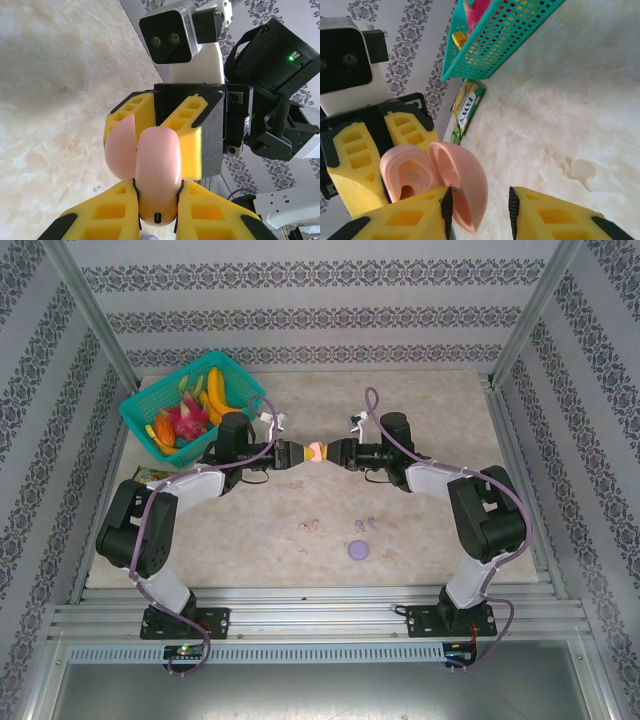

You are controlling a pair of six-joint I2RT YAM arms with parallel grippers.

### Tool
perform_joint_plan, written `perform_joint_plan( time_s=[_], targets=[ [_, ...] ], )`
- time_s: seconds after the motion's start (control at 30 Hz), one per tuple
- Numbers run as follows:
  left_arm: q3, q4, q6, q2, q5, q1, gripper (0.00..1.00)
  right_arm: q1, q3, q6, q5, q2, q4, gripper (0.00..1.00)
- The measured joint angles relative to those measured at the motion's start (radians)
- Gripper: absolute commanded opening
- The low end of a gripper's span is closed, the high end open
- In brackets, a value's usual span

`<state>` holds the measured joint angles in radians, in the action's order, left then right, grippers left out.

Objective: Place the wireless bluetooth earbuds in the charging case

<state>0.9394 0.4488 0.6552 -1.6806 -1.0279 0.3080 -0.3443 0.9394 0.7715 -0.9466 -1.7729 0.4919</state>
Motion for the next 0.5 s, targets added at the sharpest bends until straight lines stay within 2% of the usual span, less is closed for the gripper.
perform_joint_plan(
  time_s=[0.2, 0.27, 0.5],
  targets=[
    [0.000, -0.001, 0.000, 0.000, 0.008, 0.000, 0.12, 0.000, 0.000, 0.005, -0.001, -0.008, 0.011, 0.32],
    [0.000, -0.001, 0.000, 0.000, 0.011, 0.000, 0.12, 0.000, 0.000, 0.005, -0.002, -0.009, 0.015, 0.26],
    [0.000, -0.001, 0.000, 0.000, 0.019, 0.000, 0.12, 0.000, 0.000, 0.008, -0.005, -0.013, 0.022, 0.19]
  ],
)
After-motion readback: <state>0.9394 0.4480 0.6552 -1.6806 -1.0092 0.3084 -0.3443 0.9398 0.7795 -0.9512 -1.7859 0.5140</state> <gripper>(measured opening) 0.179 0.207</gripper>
